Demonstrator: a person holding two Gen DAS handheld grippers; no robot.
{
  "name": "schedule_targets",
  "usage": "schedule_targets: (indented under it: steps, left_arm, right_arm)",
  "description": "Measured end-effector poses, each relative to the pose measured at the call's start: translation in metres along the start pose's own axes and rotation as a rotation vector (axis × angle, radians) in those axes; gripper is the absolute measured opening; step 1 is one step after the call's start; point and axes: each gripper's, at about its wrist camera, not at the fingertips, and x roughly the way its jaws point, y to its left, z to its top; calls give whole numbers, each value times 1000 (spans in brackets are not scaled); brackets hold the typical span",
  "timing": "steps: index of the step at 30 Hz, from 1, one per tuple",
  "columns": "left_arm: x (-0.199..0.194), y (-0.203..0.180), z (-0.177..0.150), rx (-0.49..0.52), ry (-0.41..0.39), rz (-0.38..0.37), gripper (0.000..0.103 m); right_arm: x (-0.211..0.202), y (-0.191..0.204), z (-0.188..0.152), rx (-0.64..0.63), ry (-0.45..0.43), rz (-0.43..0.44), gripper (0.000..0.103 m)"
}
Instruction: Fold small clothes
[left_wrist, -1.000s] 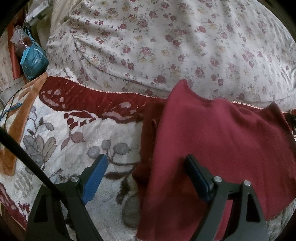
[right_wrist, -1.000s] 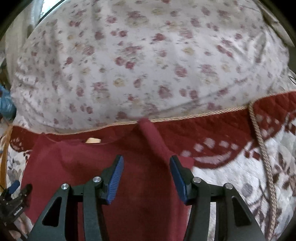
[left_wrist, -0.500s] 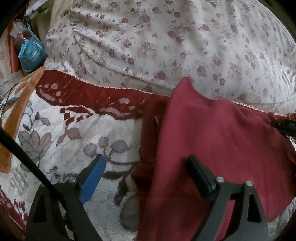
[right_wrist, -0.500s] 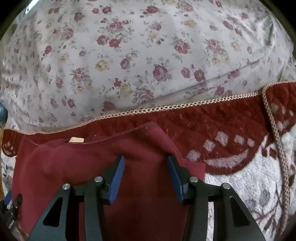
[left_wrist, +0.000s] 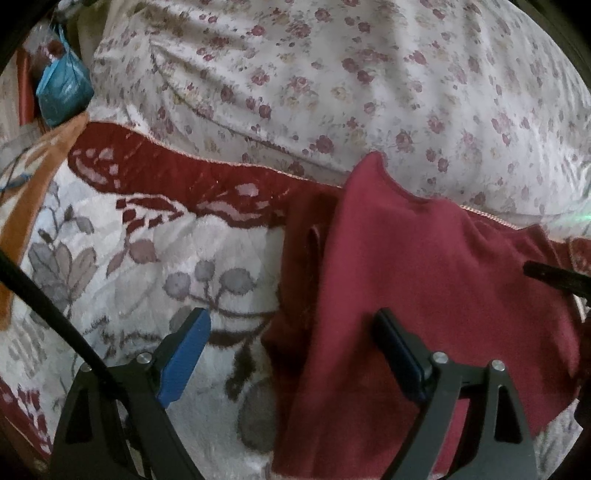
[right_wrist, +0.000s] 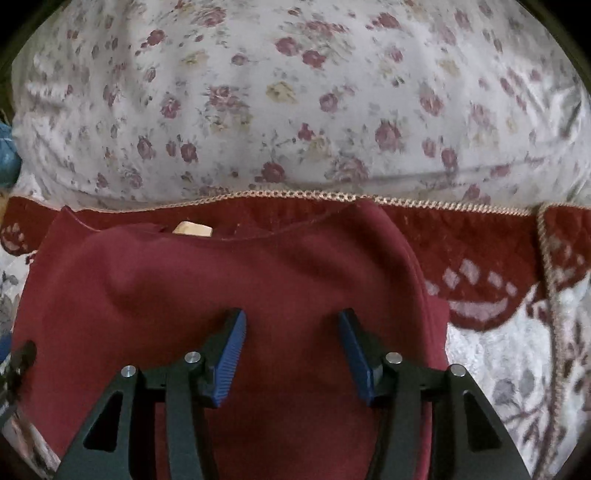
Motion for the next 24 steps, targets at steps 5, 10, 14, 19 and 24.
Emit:
schedule_targets:
  steps: [5,10,14,19,24]
  left_arm:
    - [-8,12,-7,-40,35,-49,89]
    - [-13,13,-16,-29,47,-46,89]
    - [-14,12,-21,-25,54,-47,89]
    - [-5,18,-19,-49,76,-65,89]
    - [-1,19,-17,-66,89,-78,90]
  right_arm:
    - [-26,50,12,-44,-44,158,72]
    - [-14,126,27,-106,43,367,75]
    - [14,184,34,-167,108,390,80]
    - [52,229,31,-259,189,324,94]
    - [63,245,18,-345,139,210,91]
